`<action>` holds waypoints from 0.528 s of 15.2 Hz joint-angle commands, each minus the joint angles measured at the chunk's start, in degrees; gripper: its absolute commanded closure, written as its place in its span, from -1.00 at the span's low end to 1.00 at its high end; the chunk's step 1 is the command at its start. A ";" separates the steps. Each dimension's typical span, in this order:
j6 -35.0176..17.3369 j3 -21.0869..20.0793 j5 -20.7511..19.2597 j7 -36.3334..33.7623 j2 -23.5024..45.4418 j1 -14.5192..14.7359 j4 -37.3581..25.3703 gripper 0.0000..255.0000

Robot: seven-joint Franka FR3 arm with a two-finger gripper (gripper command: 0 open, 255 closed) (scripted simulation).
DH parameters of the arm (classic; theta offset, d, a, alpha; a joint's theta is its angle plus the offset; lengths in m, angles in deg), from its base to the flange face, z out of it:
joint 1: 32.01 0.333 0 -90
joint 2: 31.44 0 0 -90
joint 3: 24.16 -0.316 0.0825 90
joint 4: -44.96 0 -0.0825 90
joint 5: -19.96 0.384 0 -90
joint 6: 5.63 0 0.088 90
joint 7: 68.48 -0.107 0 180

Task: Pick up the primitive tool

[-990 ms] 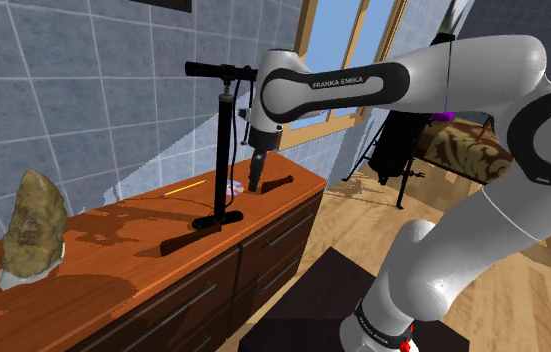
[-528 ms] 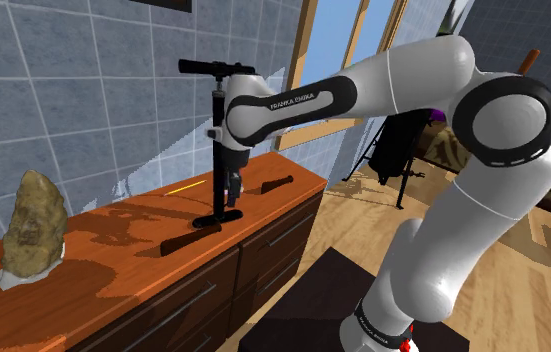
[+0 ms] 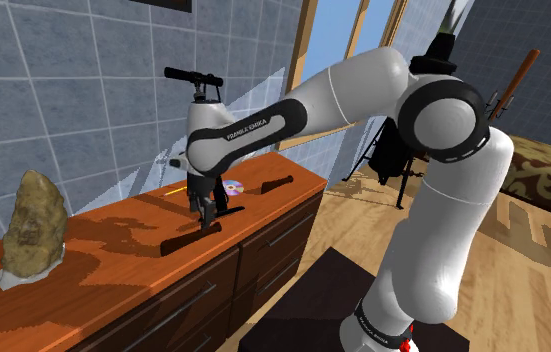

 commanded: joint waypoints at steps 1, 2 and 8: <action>-1.66 -0.92 -0.14 3.77 3.34 0.59 -1.55 -1.00; -2.02 -1.21 -0.22 4.53 4.11 0.75 -1.92 -1.00; -6.14 -1.29 -0.01 4.91 6.94 0.76 -0.63 -1.00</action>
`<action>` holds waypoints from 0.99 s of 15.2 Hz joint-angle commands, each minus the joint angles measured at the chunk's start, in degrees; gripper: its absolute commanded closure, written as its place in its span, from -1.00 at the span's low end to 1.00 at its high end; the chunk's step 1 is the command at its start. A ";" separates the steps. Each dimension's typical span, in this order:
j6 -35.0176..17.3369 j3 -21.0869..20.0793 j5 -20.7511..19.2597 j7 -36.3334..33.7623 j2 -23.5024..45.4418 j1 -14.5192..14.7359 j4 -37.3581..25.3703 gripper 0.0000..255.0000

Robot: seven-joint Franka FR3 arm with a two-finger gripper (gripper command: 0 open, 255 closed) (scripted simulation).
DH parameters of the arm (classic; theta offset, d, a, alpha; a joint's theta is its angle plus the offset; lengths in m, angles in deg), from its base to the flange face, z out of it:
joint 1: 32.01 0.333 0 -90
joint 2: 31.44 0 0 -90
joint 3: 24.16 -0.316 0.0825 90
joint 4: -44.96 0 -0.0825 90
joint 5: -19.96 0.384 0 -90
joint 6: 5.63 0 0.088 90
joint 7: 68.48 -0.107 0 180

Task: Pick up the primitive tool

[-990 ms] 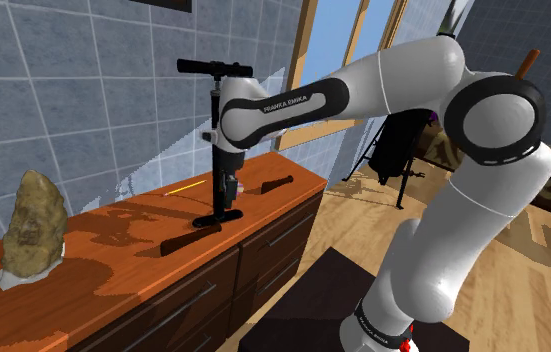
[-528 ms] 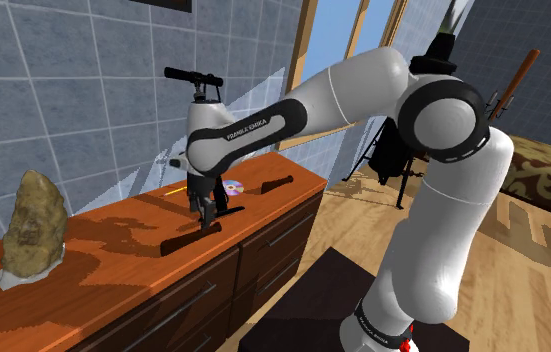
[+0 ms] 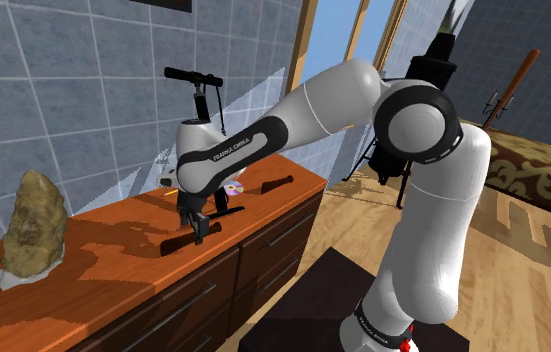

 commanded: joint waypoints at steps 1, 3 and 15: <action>-1.52 -0.05 0.07 0.11 1.20 0.05 0.30 -1.00; -1.91 -0.06 0.09 0.15 1.49 0.05 0.40 -1.00; -0.56 -0.04 0.01 0.01 0.47 0.04 0.06 1.00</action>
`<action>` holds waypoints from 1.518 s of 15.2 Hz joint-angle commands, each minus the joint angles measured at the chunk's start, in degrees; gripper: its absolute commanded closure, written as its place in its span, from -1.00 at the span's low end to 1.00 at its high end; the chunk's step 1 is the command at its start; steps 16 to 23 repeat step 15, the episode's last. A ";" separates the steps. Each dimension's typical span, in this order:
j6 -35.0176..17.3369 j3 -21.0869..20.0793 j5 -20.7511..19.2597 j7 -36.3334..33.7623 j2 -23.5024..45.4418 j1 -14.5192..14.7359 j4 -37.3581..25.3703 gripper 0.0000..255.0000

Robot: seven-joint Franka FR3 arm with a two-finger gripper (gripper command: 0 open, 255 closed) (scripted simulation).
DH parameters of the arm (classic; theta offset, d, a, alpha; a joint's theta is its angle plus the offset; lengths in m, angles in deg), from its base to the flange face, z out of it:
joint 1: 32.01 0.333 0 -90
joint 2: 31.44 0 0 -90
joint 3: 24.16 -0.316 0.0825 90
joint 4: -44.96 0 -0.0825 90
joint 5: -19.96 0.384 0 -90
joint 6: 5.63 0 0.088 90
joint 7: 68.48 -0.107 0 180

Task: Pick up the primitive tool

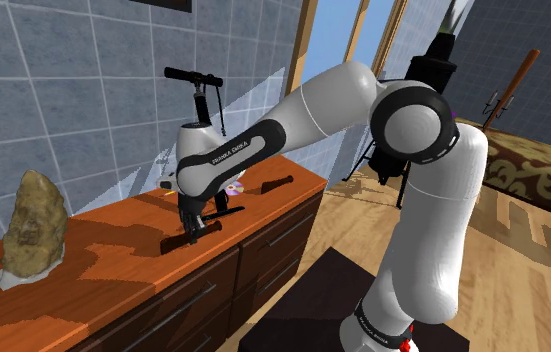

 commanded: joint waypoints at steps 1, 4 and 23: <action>1.24 0.02 -0.07 -0.13 -0.89 0.00 -0.35 1.00; 3.30 0.05 -0.18 -0.33 -2.31 -0.01 -0.99 1.00; 9.71 0.12 -0.47 -0.89 -6.08 -0.07 -3.65 1.00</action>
